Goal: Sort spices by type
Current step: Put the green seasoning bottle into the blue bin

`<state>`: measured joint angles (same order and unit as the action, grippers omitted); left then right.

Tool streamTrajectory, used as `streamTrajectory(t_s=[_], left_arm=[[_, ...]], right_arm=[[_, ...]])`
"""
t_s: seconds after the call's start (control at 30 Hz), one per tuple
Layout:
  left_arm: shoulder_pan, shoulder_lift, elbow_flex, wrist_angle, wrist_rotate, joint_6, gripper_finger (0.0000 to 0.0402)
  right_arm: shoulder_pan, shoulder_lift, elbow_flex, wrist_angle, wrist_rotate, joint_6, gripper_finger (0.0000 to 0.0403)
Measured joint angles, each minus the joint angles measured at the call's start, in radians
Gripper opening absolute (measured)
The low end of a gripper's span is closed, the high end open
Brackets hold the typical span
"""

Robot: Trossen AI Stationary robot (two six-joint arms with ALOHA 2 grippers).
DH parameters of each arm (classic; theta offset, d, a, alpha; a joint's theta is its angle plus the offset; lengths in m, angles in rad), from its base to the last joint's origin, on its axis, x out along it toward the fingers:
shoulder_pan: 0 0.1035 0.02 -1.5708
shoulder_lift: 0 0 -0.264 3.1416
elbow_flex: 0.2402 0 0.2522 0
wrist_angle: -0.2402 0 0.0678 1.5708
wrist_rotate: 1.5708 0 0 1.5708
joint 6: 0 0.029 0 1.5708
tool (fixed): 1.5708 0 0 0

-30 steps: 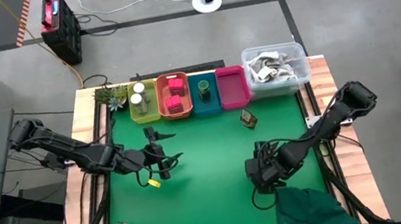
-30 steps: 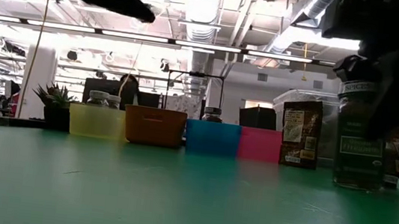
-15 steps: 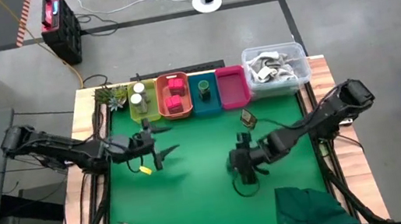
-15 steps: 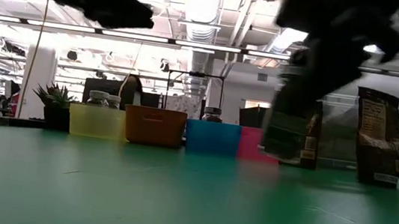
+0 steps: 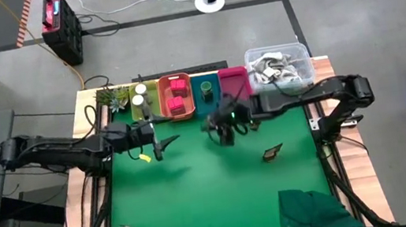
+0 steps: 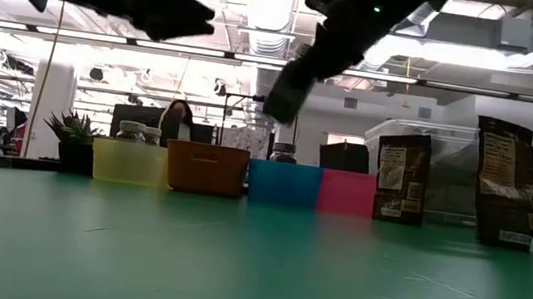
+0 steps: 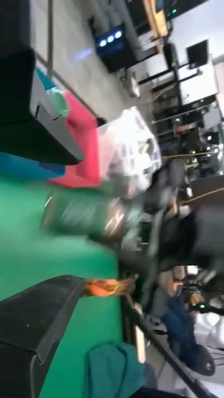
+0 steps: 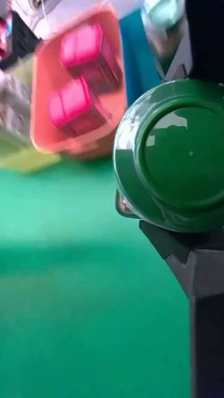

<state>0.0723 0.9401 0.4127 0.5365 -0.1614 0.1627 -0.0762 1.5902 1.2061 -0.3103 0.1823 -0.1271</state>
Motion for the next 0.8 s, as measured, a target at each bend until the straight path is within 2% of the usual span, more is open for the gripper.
streamTrajectory(t_s=[0.2, 0.37, 0.57, 0.8], left_arm=[[0.001, 0.009, -0.038, 0.011, -0.017, -0.021, 0.0288], [0.001, 0.006, -0.038, 0.014, -0.043, -0.007, 0.0288], [0.001, 0.007, -0.038, 0.006, -0.116, -0.026, 0.0288], [0.001, 0.006, -0.038, 0.002, -0.12, -0.025, 0.0288]], right_arm=[[-0.141, 0.022, 0.071, 0.003, -0.103, -0.046, 0.023], [-0.227, 0.092, 0.094, 0.027, -0.212, -0.082, 0.023], [-0.296, 0.189, 0.106, 0.029, -0.212, -0.098, 0.023], [-0.326, 0.235, 0.11, 0.036, -0.21, -0.106, 0.023]])
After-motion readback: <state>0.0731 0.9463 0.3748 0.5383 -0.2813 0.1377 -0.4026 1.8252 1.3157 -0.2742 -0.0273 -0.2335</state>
